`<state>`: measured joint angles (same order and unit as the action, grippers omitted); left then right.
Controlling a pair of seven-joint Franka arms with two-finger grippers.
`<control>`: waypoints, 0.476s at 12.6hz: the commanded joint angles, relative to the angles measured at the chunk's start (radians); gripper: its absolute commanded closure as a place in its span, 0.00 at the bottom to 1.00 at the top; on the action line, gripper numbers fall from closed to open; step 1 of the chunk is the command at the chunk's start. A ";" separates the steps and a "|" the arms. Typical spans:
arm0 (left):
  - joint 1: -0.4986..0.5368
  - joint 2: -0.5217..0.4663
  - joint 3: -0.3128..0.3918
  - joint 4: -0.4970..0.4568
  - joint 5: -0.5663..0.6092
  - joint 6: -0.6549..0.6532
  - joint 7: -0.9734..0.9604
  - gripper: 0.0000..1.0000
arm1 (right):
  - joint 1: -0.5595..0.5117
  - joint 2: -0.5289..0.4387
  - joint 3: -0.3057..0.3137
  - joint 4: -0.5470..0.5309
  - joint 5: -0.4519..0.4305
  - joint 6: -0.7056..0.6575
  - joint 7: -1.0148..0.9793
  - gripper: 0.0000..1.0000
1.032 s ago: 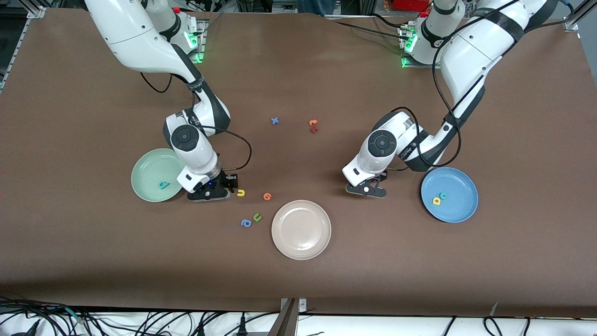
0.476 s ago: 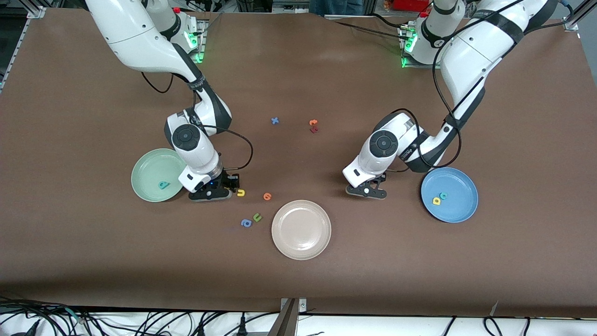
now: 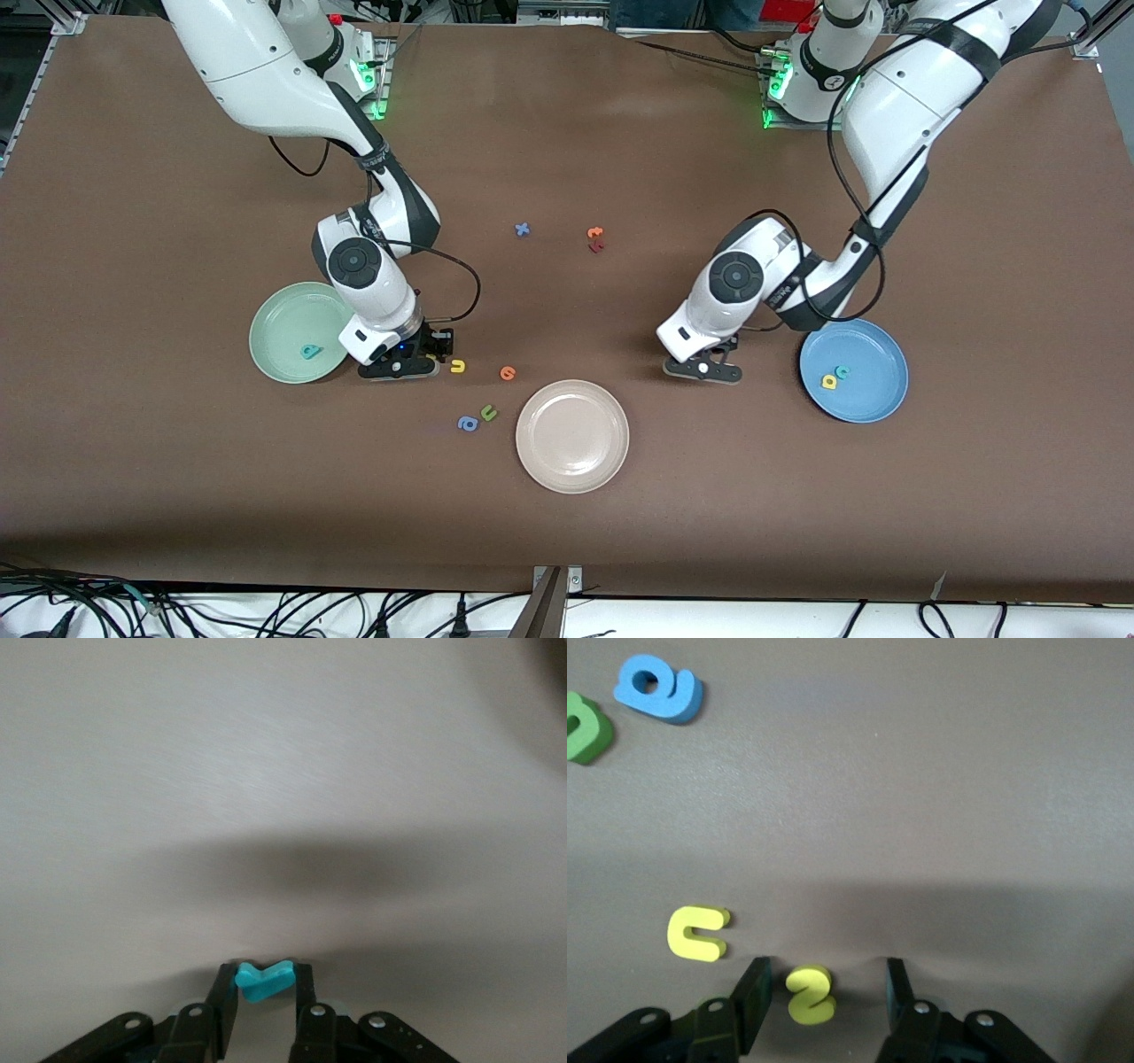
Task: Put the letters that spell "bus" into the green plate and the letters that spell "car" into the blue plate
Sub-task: 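Place the cyan j on the blue plate while the right lifts yellow 2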
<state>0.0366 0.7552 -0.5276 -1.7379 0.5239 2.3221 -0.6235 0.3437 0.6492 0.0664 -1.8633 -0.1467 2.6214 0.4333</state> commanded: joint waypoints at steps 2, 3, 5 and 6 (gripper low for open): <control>0.069 -0.062 -0.012 0.079 -0.056 -0.191 0.201 0.78 | 0.003 -0.040 0.012 -0.016 0.019 -0.053 0.013 0.39; 0.081 -0.071 -0.011 0.115 -0.068 -0.266 0.275 0.77 | 0.002 -0.039 0.013 -0.016 0.019 -0.053 0.016 0.39; 0.147 -0.089 -0.011 0.135 -0.067 -0.346 0.403 0.77 | 0.001 -0.037 0.012 -0.017 0.019 -0.053 0.016 0.39; 0.192 -0.089 -0.011 0.133 -0.065 -0.348 0.489 0.77 | 0.001 -0.036 0.013 -0.017 0.019 -0.053 0.016 0.41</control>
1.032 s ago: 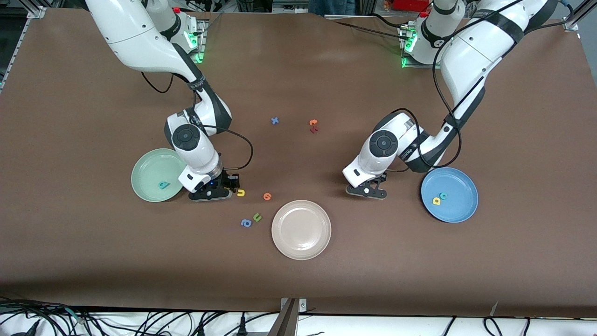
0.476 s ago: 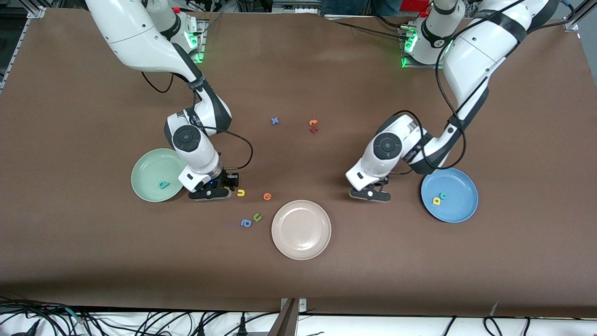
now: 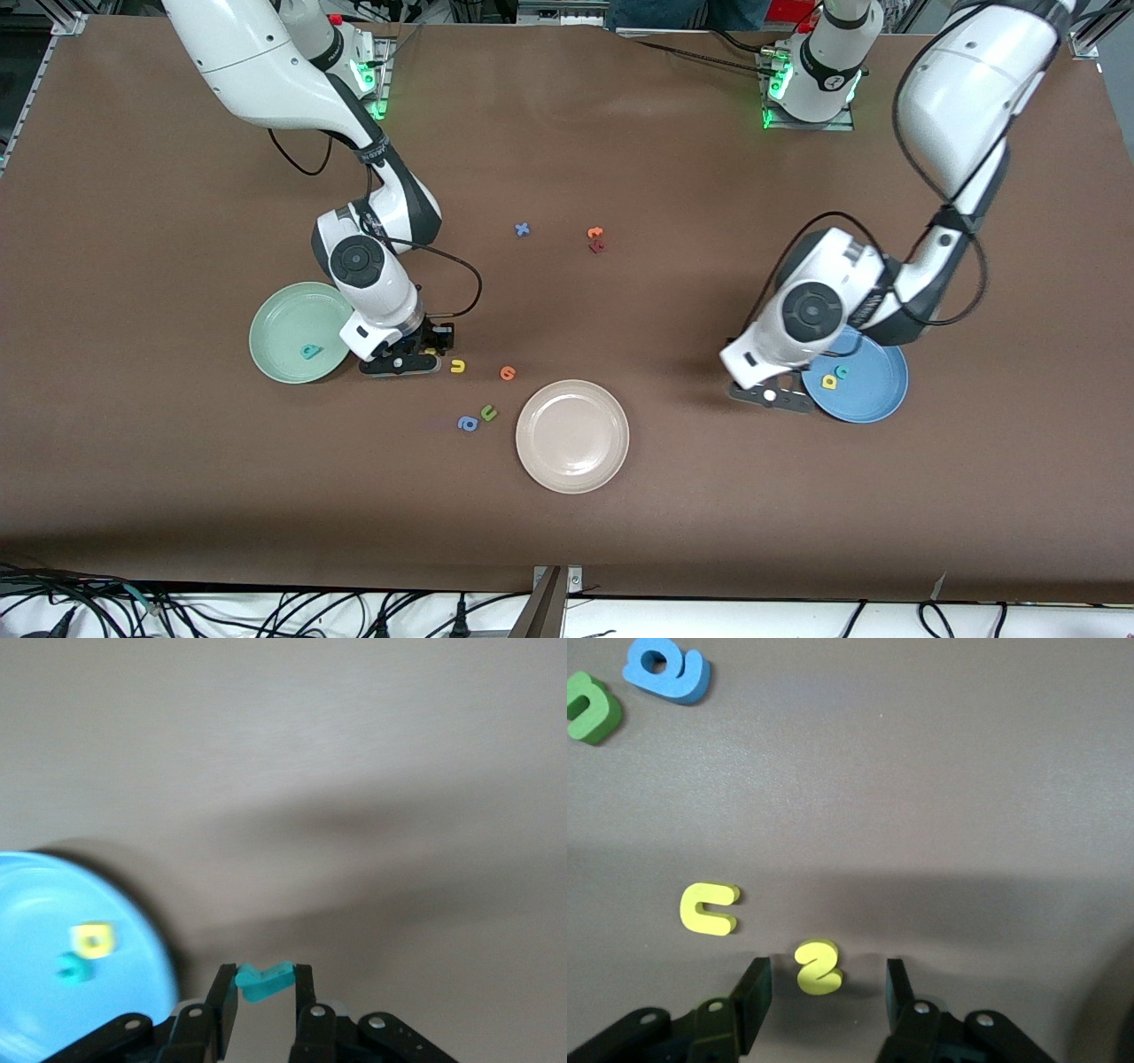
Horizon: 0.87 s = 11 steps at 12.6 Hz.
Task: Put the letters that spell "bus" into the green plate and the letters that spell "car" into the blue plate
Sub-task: 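Place the cyan j on the blue plate while the right lifts yellow 2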
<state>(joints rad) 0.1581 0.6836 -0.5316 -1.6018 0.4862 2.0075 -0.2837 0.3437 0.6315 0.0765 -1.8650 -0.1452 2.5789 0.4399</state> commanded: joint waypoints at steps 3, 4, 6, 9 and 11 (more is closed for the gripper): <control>0.200 0.000 -0.005 -0.018 -0.025 -0.023 0.331 0.75 | 0.001 -0.012 0.003 -0.016 0.016 -0.008 0.013 0.42; 0.218 0.011 -0.005 -0.021 -0.024 -0.021 0.336 0.62 | 0.001 -0.012 0.003 -0.016 0.018 -0.008 0.011 0.42; 0.215 0.010 -0.008 -0.017 -0.032 -0.023 0.336 0.00 | 0.001 -0.010 0.003 -0.016 0.016 -0.008 0.010 0.46; 0.210 -0.028 -0.053 -0.003 -0.098 -0.058 0.313 0.00 | 0.001 -0.010 0.002 -0.016 0.015 -0.008 -0.003 0.75; 0.206 -0.126 -0.062 -0.001 -0.161 -0.119 0.301 0.00 | 0.000 -0.010 0.002 -0.014 0.012 -0.003 -0.004 0.84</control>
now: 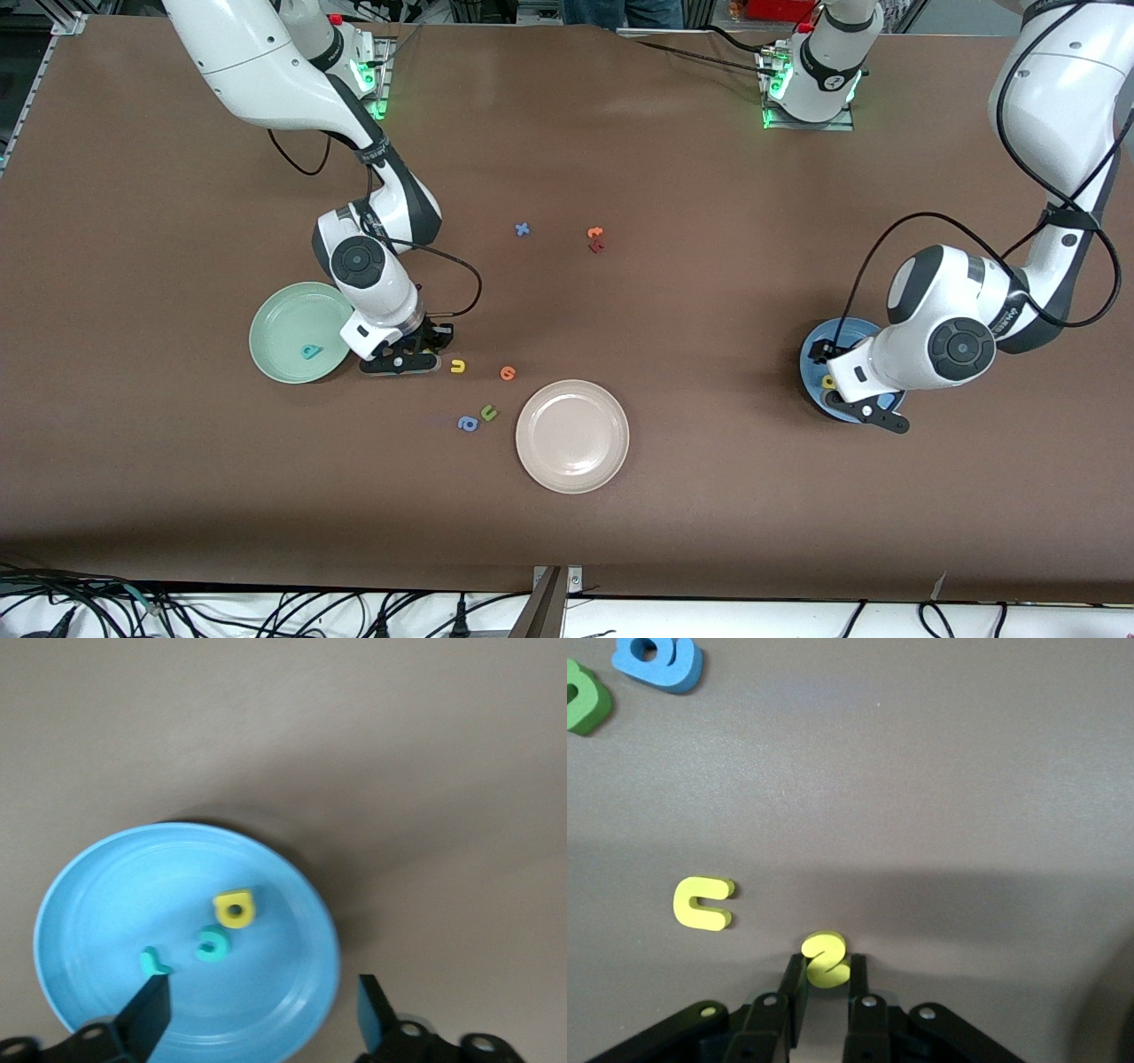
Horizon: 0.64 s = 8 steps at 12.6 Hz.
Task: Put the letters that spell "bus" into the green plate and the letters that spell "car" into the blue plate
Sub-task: 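Place the cyan j on the blue plate while the right lifts yellow 2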
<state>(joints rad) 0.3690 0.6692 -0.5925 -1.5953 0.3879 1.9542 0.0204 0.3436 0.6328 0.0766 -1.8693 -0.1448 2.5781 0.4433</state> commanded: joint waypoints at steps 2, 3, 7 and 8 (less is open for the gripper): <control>-0.005 -0.195 -0.047 -0.003 -0.093 -0.153 -0.055 0.00 | -0.003 -0.012 0.002 -0.008 0.010 -0.003 -0.012 0.91; -0.005 -0.229 -0.052 0.018 -0.095 -0.206 -0.100 0.00 | -0.006 -0.016 0.002 -0.004 0.010 -0.003 -0.026 0.91; -0.036 -0.249 -0.083 0.277 -0.112 -0.490 -0.109 0.00 | -0.067 -0.105 -0.009 0.009 0.016 -0.139 -0.222 0.93; -0.070 -0.296 -0.057 0.287 -0.110 -0.491 -0.112 0.00 | -0.084 -0.128 -0.024 0.005 0.016 -0.174 -0.289 0.93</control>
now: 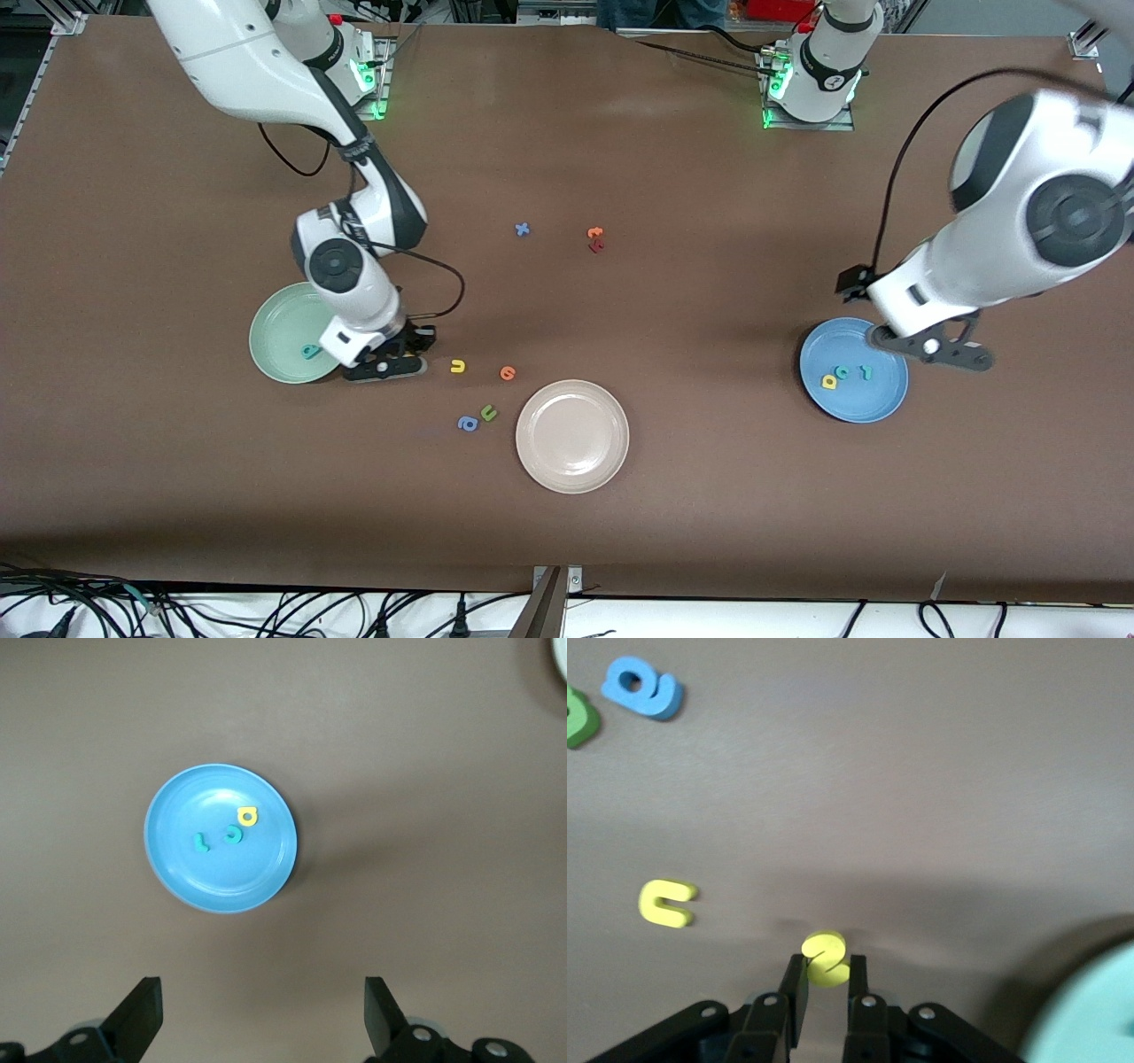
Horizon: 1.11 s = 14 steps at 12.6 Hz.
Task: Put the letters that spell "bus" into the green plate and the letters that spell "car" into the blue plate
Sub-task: 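Place the yellow 2 on the green plate while the left gripper withdraws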
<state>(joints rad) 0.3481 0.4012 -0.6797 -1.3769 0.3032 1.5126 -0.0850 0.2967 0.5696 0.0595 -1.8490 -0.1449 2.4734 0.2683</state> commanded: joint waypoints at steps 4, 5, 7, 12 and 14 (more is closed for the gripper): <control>-0.348 -0.137 0.516 0.023 -0.273 0.033 0.004 0.00 | -0.125 -0.114 -0.058 -0.068 0.018 -0.111 -0.364 0.92; -0.354 -0.194 0.543 -0.082 -0.283 0.125 0.004 0.00 | -0.140 -0.117 -0.073 -0.085 0.018 -0.107 -0.427 0.92; -0.353 -0.303 0.569 -0.267 -0.282 0.240 0.005 0.00 | -0.146 -0.126 -0.104 -0.123 0.018 -0.096 -0.475 0.92; -0.408 -0.351 0.628 -0.243 -0.291 0.133 -0.001 0.00 | -0.160 -0.131 -0.110 -0.193 0.019 -0.057 -0.460 0.01; -0.416 -0.334 0.628 -0.219 -0.282 0.126 -0.001 0.00 | -0.160 -0.146 -0.110 -0.190 0.019 -0.065 -0.457 0.00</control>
<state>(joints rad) -0.0465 0.0600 -0.0711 -1.6067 0.0377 1.6532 -0.0876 0.1385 0.4751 -0.0524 -2.0056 -0.1448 2.4058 -0.1846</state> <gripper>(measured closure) 0.000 0.493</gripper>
